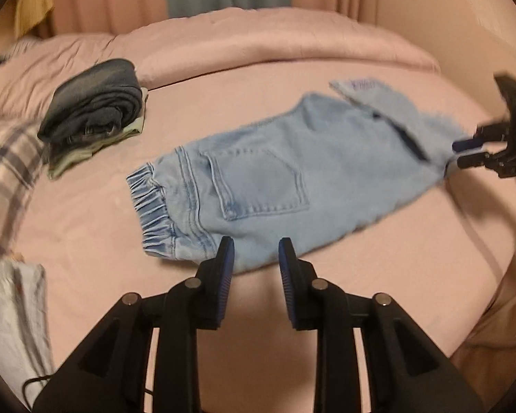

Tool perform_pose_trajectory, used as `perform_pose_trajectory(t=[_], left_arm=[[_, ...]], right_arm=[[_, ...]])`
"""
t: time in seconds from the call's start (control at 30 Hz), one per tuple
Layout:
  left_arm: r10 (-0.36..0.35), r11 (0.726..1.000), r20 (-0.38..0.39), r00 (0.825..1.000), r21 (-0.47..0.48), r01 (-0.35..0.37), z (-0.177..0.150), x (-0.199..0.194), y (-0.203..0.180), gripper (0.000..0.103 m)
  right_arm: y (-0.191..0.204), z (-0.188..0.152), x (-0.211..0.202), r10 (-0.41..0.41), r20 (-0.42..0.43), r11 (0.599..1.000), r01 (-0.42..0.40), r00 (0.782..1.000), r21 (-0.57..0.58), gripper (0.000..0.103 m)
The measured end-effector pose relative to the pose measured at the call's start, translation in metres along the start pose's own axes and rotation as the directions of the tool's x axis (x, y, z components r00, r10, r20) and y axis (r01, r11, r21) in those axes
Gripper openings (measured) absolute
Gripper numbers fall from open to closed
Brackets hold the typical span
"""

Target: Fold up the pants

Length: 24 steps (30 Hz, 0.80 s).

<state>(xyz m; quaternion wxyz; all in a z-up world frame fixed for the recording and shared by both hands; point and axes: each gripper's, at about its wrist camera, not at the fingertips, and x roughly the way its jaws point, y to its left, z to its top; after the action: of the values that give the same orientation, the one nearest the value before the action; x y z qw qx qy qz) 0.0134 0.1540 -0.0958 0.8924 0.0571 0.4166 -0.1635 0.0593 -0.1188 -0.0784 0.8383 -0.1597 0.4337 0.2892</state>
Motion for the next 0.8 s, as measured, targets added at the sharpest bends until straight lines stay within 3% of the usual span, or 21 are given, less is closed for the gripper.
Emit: perform_pose_trajectory(t=[0.1,0.2,0.37,0.5,0.6,0.67,0.7,0.73,0.77,0.8], left_arm=[[-0.051,0.999,0.034,0.998,-0.015,0.051,0.015,0.003,-0.012,0.026],[-0.128,0.992,0.028,0.991,-0.014,0.128,0.033,0.028,-0.046,0.027],[-0.232,0.972,-0.026,0.972,-0.038,0.231,0.055,0.083,-0.098,0.027],[-0.195,0.980,-0.104,0.975,-0.058,0.190,0.059,0.119,-0.114,0.027],[-0.216,0.973,-0.109,0.970,-0.105,0.205,0.056,0.131,-0.112,0.028],[-0.230,0.969,-0.103,0.968,-0.120,0.218,0.057,0.130,-0.110,0.028],[-0.235,0.967,-0.103,0.967,-0.127,0.221,0.057,0.131,-0.109,0.027],[-0.237,0.966,-0.102,0.966,-0.130,0.224,0.057,0.131,-0.110,0.027],[-0.237,0.966,-0.102,0.966,-0.130,0.223,0.057,0.131,-0.110,0.027],[-0.232,0.968,-0.104,0.967,-0.126,0.218,0.058,0.131,-0.112,0.027]], right_arm=[[-0.035,0.008,-0.019,0.037,0.088,0.983,-0.052,0.995,0.176,0.043],[-0.070,0.031,-0.014,-0.038,0.085,0.949,0.009,0.996,0.314,0.046],[-0.100,0.085,0.037,-0.071,-0.035,0.910,0.079,0.997,0.406,0.048],[-0.116,0.122,0.087,-0.097,-0.147,0.874,0.155,0.984,0.460,0.053],[-0.119,0.135,0.122,-0.140,-0.228,0.859,0.233,0.963,0.457,0.053],[-0.115,0.135,0.142,-0.193,-0.294,0.859,0.306,0.936,0.410,0.053],[-0.112,0.133,0.148,-0.214,-0.309,0.865,0.327,0.927,0.382,0.051],[-0.107,0.131,0.150,-0.243,-0.308,0.872,0.346,0.920,0.346,0.039],[-0.105,0.129,0.149,-0.261,-0.292,0.876,0.353,0.920,0.329,0.015],[-0.106,0.125,0.143,-0.230,-0.274,0.875,0.322,0.934,0.362,0.008]])
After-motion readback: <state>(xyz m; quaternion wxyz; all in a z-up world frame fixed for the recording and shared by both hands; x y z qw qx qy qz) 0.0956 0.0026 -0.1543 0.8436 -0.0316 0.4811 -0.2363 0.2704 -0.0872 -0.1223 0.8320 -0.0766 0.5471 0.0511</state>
